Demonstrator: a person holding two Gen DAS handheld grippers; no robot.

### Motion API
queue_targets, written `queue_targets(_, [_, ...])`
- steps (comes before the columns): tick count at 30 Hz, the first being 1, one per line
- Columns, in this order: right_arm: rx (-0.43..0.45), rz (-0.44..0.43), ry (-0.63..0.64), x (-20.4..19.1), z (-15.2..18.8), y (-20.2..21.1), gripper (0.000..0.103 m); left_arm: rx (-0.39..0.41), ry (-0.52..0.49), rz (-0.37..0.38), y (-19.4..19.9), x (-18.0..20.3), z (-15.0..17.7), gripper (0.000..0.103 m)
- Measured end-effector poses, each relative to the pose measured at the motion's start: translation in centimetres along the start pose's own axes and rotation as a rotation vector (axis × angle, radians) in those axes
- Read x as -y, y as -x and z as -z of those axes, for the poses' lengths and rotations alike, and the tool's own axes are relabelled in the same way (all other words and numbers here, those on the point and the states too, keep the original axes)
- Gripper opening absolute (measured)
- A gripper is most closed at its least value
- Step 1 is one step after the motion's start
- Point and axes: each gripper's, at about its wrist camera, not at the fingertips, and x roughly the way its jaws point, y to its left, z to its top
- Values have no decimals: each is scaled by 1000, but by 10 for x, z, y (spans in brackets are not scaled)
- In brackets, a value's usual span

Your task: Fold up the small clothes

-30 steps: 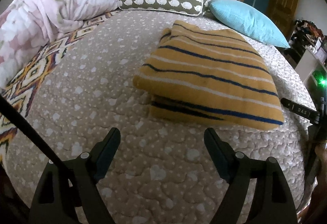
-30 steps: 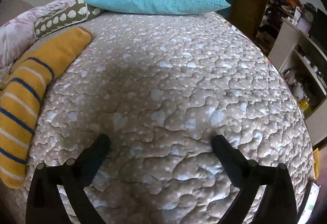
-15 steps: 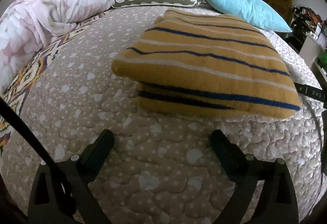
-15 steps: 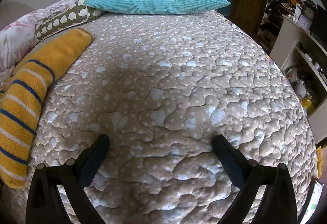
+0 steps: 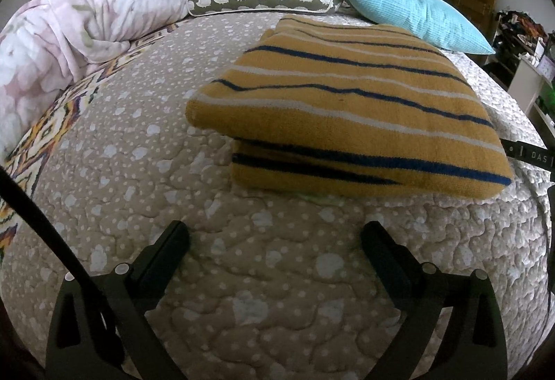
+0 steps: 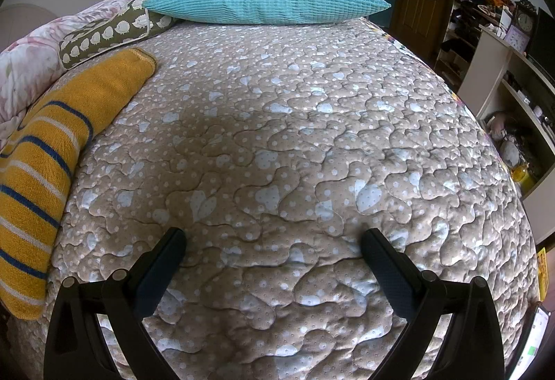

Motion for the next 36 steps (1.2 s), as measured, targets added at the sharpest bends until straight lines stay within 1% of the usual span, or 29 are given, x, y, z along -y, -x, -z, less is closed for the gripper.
queue_targets(5, [0, 0, 0, 0, 0, 0, 103, -4, 0, 12, 0, 1, -1, 103])
queue_targets(11, [0, 0, 0, 0, 0, 0, 103, -24, -2, 22, -1, 3, -3, 103])
queue_targets(24, [0, 0, 0, 0, 0, 0, 103, -9, -7, -3, -2, 4, -2, 103])
queue_targets(36, [0, 0, 0, 0, 0, 0, 103, -11, -2, 4, -1, 3, 0, 103])
